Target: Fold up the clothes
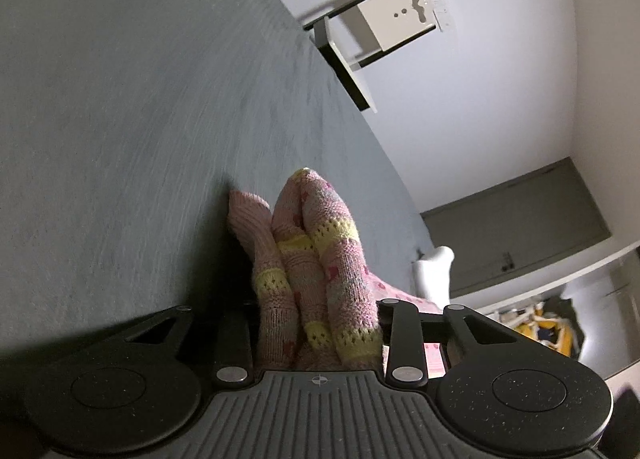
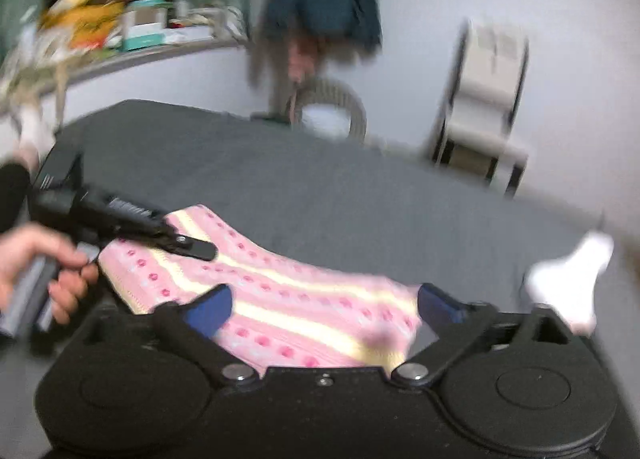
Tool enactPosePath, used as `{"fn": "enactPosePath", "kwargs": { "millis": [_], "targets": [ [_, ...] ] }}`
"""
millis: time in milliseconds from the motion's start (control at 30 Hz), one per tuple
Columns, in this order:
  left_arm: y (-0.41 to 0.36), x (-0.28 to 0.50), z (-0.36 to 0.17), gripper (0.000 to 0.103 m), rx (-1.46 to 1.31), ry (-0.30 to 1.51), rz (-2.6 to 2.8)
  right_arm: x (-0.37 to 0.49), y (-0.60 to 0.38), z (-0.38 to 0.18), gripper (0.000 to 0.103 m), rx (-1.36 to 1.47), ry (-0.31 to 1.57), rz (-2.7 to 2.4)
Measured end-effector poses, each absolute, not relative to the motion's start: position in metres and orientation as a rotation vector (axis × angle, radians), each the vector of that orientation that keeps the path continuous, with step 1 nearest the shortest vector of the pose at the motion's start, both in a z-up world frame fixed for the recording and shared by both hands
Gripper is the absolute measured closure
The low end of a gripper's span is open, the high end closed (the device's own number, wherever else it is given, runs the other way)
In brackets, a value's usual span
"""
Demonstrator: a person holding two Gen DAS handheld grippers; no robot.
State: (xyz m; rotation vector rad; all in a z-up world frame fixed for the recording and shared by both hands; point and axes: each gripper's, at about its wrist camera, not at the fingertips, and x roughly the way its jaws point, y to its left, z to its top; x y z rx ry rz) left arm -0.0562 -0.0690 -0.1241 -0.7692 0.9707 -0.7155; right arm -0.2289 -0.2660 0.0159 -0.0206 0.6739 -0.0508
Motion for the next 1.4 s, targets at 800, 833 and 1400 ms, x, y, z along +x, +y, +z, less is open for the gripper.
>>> {"fn": "enactPosePath", "kwargs": {
  "millis": [800, 833, 1400],
  "targets": [
    [-0.023, -0.083, -0.062, 0.069, -0.352, 0.767, -0.713, -0.198, -0.41, -0.135, 0.03, 1.256, 1.015, 0.148],
    [-0.022, -0.084, -0.059, 0.069, -0.337, 0.757, -0.715, -0.197, -0.41, -0.135, 0.03, 1.252, 1.014, 0.155],
    [0.049, -0.046, 0.029, 0.069, -0.092, 0.53, -0.558, -0.121, -0.312, -0.042, 0.061, 1.015, 0.884, 0.257]
  ]
}}
